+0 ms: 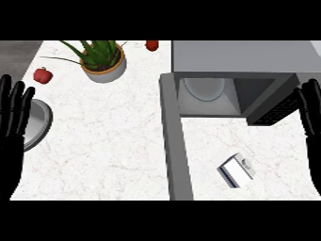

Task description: Pick up the milk, place it into the microwave and close the microwave

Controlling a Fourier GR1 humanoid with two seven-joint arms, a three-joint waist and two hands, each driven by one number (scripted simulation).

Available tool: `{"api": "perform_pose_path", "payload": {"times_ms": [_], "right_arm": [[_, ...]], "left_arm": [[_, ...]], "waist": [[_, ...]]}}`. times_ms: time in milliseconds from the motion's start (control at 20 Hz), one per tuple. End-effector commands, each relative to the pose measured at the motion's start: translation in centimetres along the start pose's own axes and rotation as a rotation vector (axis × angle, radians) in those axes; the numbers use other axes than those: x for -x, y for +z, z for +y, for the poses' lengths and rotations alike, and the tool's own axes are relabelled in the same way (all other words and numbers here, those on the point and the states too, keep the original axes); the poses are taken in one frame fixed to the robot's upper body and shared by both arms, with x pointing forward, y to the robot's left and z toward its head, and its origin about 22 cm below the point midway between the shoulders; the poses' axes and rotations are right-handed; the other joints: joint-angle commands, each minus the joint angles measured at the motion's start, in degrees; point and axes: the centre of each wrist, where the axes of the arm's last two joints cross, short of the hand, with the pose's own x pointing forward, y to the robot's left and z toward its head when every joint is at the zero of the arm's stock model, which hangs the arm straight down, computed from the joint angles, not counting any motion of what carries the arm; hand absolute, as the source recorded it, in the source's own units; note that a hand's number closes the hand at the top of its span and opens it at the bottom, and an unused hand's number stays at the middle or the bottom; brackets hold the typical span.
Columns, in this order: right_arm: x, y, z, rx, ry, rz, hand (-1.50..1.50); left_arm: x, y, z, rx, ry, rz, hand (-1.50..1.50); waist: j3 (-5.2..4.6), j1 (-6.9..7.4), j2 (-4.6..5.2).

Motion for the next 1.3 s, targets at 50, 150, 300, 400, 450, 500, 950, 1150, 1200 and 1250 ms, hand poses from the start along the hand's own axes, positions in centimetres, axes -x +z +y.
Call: {"api": "perform_pose_path", "payload": {"times_ms": [50,150,300,400,450,500,950,1150,1200,1250], "right_arm": [[-1.4,1.7,-0.5,-0.094,-0.026,-0.017,-1.5],[-0.5,2.5,-0.9,-0.188,-0.05,-0.03,-1.5],[-1.5,3.6,0.3,-0.361,-0.188,-0.013,-1.5],[-1.8,4.9,-0.4,-0.366,-0.215,-0.006,-1.5],[-2.7,5.1,0.0,-0.376,-0.18,-0.009,-1.5],[-2.6,4.5,-0.5,-0.352,-0.164,-0.004,-1.5],[-1.3,6.8,-4.2,-0.292,-0.089,0.071,-1.5],[-1.2,7.6,-1.6,-0.282,-0.07,0.073,-1.5],[0.5,7.4,-2.7,-0.281,-0.062,0.088,-1.5],[1.1,6.9,-1.5,-0.261,-0.069,0.102,-1.5]], "left_arm": [[1.0,0.5,0.0,0.022,-0.016,0.025,-1.5],[-1.3,-0.5,1.0,0.026,-0.007,0.046,-1.5],[-0.1,0.9,1.1,-0.025,0.184,0.104,-1.5],[-1.3,1.7,1.6,-0.021,0.218,0.099,-1.5],[-3.0,1.9,1.4,-0.01,0.221,0.103,-1.5],[-2.0,3.2,2.3,-0.008,0.219,0.108,-1.5],[-5.7,6.6,5.0,-0.028,0.22,0.11,-1.5],[-6.6,8.6,5.4,-0.012,0.208,0.112,-1.5],[-6.3,8.7,7.0,0.009,0.217,0.1,-1.5],[-6.6,8.0,5.6,0.01,0.221,0.094,-1.5]], "waist": [[-0.03,-0.92,0.47],[0.01,-0.96,0.43],[-0.03,-1.09,0.18],[0.0,-0.94,0.2],[-0.01,-0.78,0.23],[-0.04,-0.57,0.38],[-0.03,-0.5,0.44],[-0.04,-0.34,0.36],[-0.04,-0.08,0.36],[-0.02,-0.23,0.43]]}}
